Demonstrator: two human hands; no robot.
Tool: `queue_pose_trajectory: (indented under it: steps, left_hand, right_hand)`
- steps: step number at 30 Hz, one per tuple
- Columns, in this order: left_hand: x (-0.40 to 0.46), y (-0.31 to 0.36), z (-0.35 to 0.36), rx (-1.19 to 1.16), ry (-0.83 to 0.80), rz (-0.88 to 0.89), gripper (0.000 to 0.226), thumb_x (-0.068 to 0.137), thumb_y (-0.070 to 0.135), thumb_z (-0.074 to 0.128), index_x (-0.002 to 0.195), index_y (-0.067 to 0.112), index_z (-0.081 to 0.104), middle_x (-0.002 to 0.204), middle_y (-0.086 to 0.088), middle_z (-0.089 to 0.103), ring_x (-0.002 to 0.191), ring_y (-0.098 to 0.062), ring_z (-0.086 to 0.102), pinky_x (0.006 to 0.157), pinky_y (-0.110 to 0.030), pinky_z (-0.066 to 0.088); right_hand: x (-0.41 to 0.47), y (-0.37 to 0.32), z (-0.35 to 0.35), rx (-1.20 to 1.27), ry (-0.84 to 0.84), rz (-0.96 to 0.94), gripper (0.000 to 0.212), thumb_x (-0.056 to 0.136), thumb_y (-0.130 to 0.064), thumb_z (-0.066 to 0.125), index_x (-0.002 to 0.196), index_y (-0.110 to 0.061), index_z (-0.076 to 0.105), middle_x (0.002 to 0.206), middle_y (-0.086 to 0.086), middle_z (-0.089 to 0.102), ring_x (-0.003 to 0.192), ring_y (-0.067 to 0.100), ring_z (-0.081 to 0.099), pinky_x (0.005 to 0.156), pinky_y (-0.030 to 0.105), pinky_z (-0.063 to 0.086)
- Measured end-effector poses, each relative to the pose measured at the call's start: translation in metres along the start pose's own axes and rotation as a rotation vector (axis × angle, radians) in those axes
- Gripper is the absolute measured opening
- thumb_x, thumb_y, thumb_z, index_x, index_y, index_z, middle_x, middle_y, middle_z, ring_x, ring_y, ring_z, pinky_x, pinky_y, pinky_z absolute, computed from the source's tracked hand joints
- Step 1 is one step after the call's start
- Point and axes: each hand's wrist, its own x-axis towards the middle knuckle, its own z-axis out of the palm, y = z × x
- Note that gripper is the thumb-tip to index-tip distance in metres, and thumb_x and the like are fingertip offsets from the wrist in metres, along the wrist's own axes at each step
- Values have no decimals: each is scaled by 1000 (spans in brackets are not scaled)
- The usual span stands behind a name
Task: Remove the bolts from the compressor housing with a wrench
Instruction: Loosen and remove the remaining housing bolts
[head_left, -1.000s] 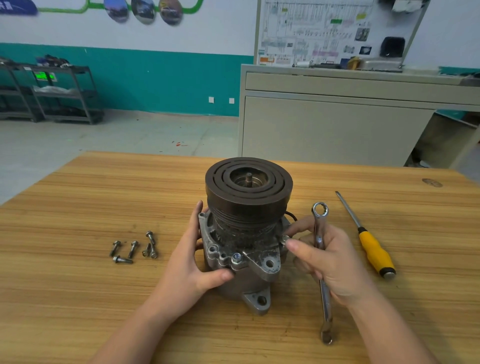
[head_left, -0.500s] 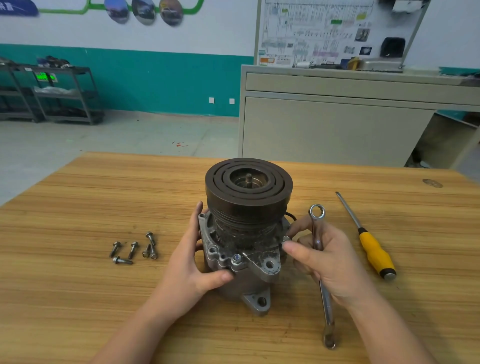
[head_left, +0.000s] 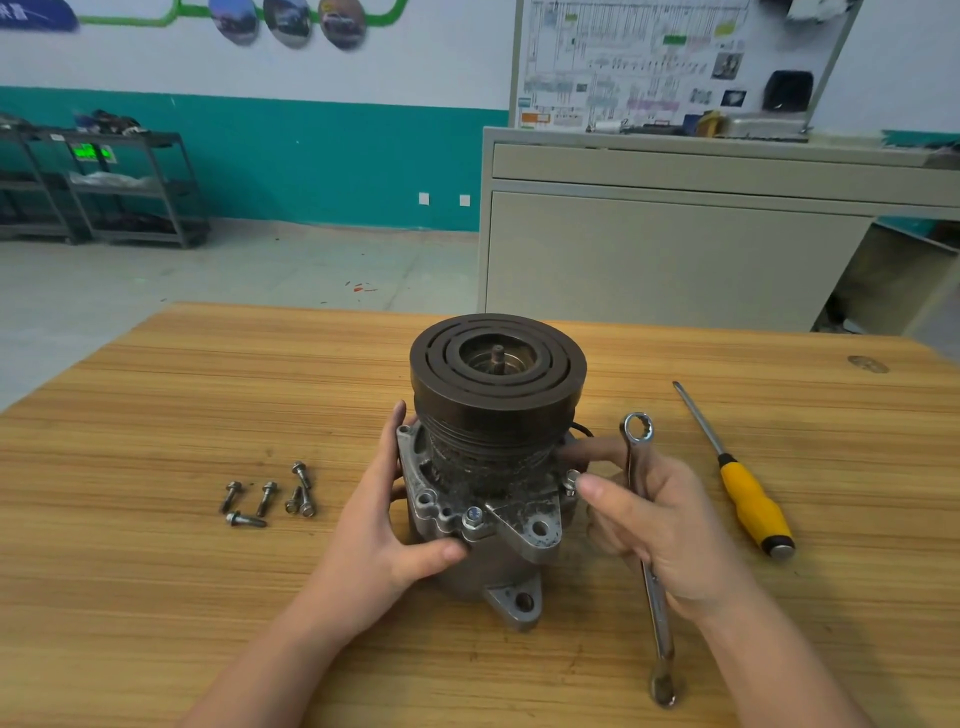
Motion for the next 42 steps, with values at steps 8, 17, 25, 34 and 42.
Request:
queue_pose_trajectory:
  steps: [8, 17, 25, 34, 42]
  left_hand:
    - [0, 1, 0, 5, 2, -4, 123, 43, 88, 63, 143, 47, 4, 132, 52, 29, 124, 25, 30, 90, 6, 26]
    - [1, 1, 0, 3, 2, -3, 124, 44, 88, 62, 144, 44, 5, 134, 50, 29, 126, 22, 31, 92, 4, 27]
    - [1, 2, -1, 10, -2, -8, 123, 42, 90, 60, 142, 47, 3, 131, 54, 27, 123, 27, 29, 90, 7, 25]
    - [1, 2, -1, 8, -4, -11, 127, 41, 90, 60, 145, 44, 4, 133, 52, 29, 124, 24, 30, 90, 5, 27]
    - [0, 1, -1, 10, 0, -6, 123, 42, 90, 60, 142, 48, 4, 133, 52, 29, 125, 24, 30, 91, 6, 26]
  right_hand:
    - [0, 0, 2, 28, 28, -18, 13, 74, -22, 76, 85, -18, 70, 39, -8, 38, 32, 5, 29, 40, 18, 26]
    - [-2, 1, 4, -7, 57, -22, 14, 76, -25, 73, 89, -21, 71, 40, -8, 37, 34, 4, 31, 39, 17, 30]
    - [-2, 0, 3, -67, 76, -35, 12, 77, -25, 71, 89, -25, 72, 41, -9, 38, 34, 5, 34, 40, 18, 32]
    - [-4, 0, 7, -60, 58, -73, 17, 82, -16, 66, 98, -11, 66, 42, -10, 48, 37, -1, 43, 42, 13, 35]
    - [-4, 0, 6, -89, 61, -83, 22, 80, -18, 65, 101, -10, 64, 41, -9, 46, 37, -1, 42, 42, 15, 34]
